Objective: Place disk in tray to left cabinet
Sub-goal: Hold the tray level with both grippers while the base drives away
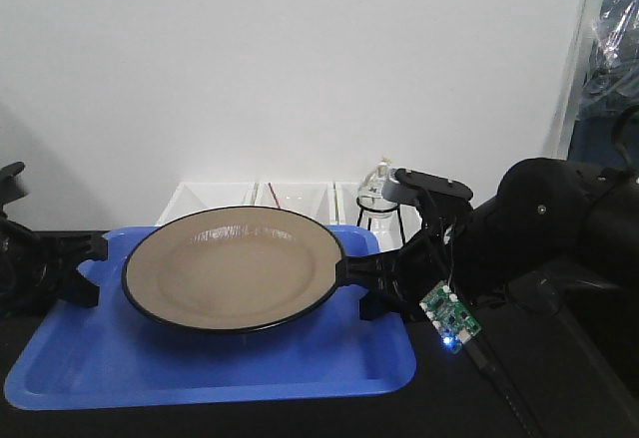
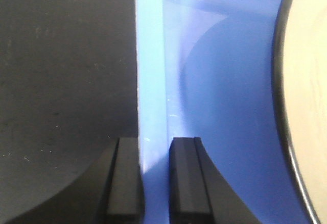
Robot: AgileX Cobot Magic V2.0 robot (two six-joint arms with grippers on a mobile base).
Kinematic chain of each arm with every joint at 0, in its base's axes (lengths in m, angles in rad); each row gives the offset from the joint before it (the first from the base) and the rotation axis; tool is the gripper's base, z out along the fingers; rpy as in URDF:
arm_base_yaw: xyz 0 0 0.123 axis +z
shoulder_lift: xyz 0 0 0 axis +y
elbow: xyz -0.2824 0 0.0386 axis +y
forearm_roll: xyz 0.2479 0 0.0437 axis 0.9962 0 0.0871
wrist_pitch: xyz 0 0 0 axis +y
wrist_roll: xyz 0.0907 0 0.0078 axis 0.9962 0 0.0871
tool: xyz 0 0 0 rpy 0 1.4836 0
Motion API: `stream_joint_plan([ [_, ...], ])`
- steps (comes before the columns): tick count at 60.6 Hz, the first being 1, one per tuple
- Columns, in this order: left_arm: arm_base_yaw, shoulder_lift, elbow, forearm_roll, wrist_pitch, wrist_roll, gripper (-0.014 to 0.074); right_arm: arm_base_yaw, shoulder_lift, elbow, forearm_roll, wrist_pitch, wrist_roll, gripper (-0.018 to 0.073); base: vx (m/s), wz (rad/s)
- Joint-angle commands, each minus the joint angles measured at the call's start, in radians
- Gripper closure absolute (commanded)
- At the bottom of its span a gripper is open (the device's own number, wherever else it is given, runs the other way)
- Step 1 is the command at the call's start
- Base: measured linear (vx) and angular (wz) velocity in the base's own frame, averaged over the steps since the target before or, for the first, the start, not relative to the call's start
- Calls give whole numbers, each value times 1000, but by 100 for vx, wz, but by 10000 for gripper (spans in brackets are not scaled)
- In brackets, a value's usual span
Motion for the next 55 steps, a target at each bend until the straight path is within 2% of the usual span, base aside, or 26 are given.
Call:
stream_joint_plan([
  [1, -22, -49, -43, -126, -52, -15, 597, 20, -56, -43, 85, -91, -31, 565, 0, 0],
  [55, -22, -48, -43, -126, -53, -15, 597, 20, -56, -43, 85, -90, -31, 565, -3, 2],
])
